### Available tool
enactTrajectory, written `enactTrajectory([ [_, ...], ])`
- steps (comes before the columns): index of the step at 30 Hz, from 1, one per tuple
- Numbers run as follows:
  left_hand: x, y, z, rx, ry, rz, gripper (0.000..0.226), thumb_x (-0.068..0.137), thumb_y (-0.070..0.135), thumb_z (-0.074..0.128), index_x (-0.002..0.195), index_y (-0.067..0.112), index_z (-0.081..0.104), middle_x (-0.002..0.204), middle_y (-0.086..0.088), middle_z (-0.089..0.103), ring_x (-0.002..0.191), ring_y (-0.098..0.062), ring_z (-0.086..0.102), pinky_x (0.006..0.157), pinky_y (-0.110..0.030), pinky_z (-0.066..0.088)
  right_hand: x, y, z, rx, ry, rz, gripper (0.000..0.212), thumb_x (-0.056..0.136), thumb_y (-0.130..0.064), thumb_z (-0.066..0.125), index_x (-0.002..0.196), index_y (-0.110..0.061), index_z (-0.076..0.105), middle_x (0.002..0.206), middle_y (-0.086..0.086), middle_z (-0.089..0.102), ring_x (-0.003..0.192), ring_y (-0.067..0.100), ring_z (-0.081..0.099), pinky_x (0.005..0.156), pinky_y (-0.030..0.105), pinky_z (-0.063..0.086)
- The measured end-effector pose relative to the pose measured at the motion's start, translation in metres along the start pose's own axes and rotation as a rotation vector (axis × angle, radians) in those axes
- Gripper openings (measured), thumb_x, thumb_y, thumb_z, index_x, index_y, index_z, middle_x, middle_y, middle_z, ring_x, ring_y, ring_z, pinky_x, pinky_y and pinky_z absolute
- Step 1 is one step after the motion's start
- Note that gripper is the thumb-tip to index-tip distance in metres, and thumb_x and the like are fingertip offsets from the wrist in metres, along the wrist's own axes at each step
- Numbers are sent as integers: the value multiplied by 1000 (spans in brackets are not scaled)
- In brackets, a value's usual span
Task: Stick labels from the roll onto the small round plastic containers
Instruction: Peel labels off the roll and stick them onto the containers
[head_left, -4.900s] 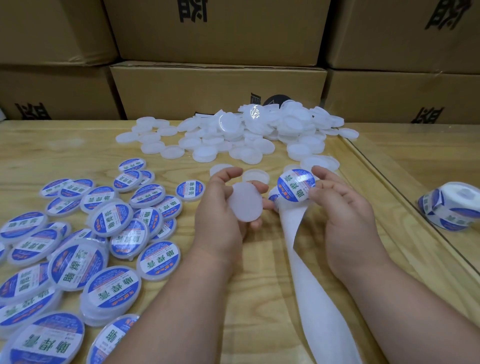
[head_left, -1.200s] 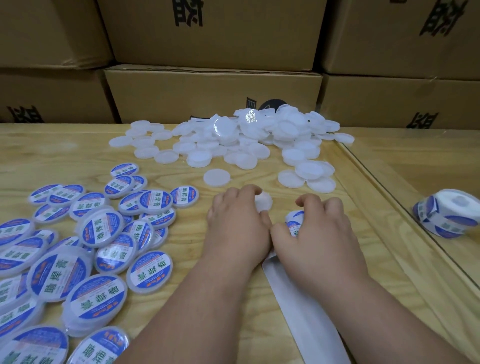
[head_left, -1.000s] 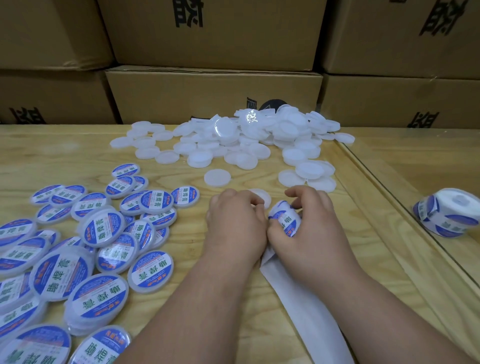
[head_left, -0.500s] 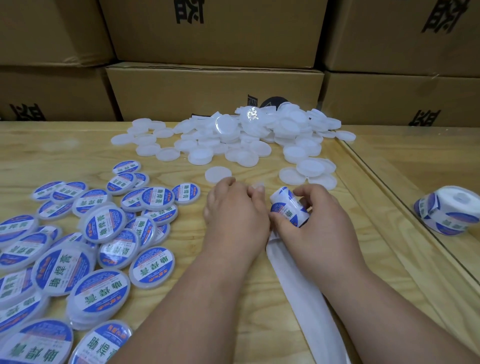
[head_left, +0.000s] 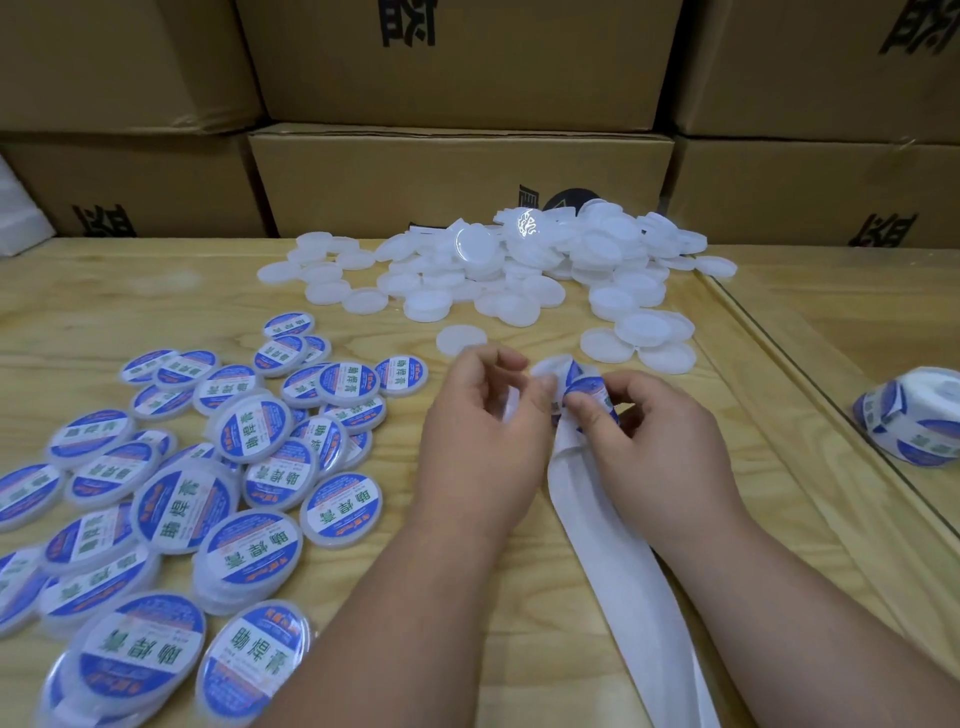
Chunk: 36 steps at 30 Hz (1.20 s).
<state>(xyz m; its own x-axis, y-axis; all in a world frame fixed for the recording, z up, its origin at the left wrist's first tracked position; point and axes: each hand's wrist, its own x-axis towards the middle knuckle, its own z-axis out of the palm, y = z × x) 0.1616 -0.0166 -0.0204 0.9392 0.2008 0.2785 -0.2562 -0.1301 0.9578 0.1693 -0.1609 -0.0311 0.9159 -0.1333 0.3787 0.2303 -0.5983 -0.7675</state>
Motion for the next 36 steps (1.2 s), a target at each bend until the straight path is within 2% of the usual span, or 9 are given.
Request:
enactTrajectory([
  [4, -11, -6, 2, 174, -140, -23, 21, 90, 31, 70, 103, 43, 60, 94, 26, 68, 92, 6, 63, 74, -5, 43, 0, -3, 0, 6, 40, -3, 20, 85, -40, 74, 95, -41, 56, 91, -16, 57, 81, -8, 55, 66, 3, 38],
  [11, 8, 1, 7, 172, -48, -63, 4, 89, 39, 71, 86, 39, 68, 84, 25, 68, 76, 6, 60, 61, -7, 42, 0, -5, 2, 90, -7, 37, 25, 81, -40, 79, 78, -29, 58, 77, -9, 64, 62, 9, 56, 55, 23, 42],
  [13, 8, 1, 8, 165, -40, -70, 10, 86, 43, 72, 79, 36, 71, 83, 19, 70, 73, 0, 61, 59, -12, 45, -1, -6, 1, 93, -17, 23, 24, 81, -40, 79, 78, -30, 57, 79, -10, 63, 65, 10, 57, 55, 19, 42],
  [16, 9, -1, 10, 191, -53, -87, 15, 85, 45, 71, 76, 34, 69, 79, 1, 69, 74, -17, 62, 64, -32, 52, -2, -8, 1, 98, -37, -1, 21, 80, -33, 79, 78, -31, 58, 86, -11, 62, 72, 8, 59, 60, 14, 45],
  [23, 15, -3, 7, 102, 8, -130, 13, 83, 33, 69, 72, 27, 67, 65, 7, 64, 52, -2, 49, 47, -11, 39, -5, -10, 2, 74, -56, -122, 20, 84, -14, 73, 83, -32, 65, 90, -15, 60, 82, 8, 59, 65, 10, 44],
  [27, 19, -3, 6, 53, 16, -187, 15, 82, 35, 68, 72, 24, 66, 66, -7, 62, 56, -12, 51, 54, -28, 45, -6, -11, 1, 95, -35, -146, 23, 82, -10, 72, 80, -32, 64, 90, -14, 58, 84, 7, 56, 64, 9, 42],
  [29, 20, -2, 5, 10, 21, -232, 13, 80, 36, 66, 71, 27, 65, 60, 1, 59, 56, -16, 53, 56, -34, 46, -7, -13, 1, 122, -22, -149, 16, 80, -16, 70, 79, -31, 65, 89, -15, 57, 86, 8, 56, 66, 9, 40],
  [32, 22, 0, 3, -15, 44, -263, 15, 81, 38, 65, 68, 29, 65, 62, 3, 60, 58, -18, 53, 58, -34, 44, -9, -16, 0, 203, 25, -145, 11, 75, -22, 65, 76, -32, 63, 89, -16, 58, 86, 8, 56, 68, 9, 39],
  [36, 22, 0, 2, -45, 72, -280, 17, 84, 37, 65, 72, 24, 66, 70, -12, 65, 62, -20, 56, 60, -35, 46, -9, -19, -2, 282, 134, -177, 15, 75, -15, 63, 75, -30, 59, 85, -13, 58, 83, 14, 57, 70, 14, 41],
])
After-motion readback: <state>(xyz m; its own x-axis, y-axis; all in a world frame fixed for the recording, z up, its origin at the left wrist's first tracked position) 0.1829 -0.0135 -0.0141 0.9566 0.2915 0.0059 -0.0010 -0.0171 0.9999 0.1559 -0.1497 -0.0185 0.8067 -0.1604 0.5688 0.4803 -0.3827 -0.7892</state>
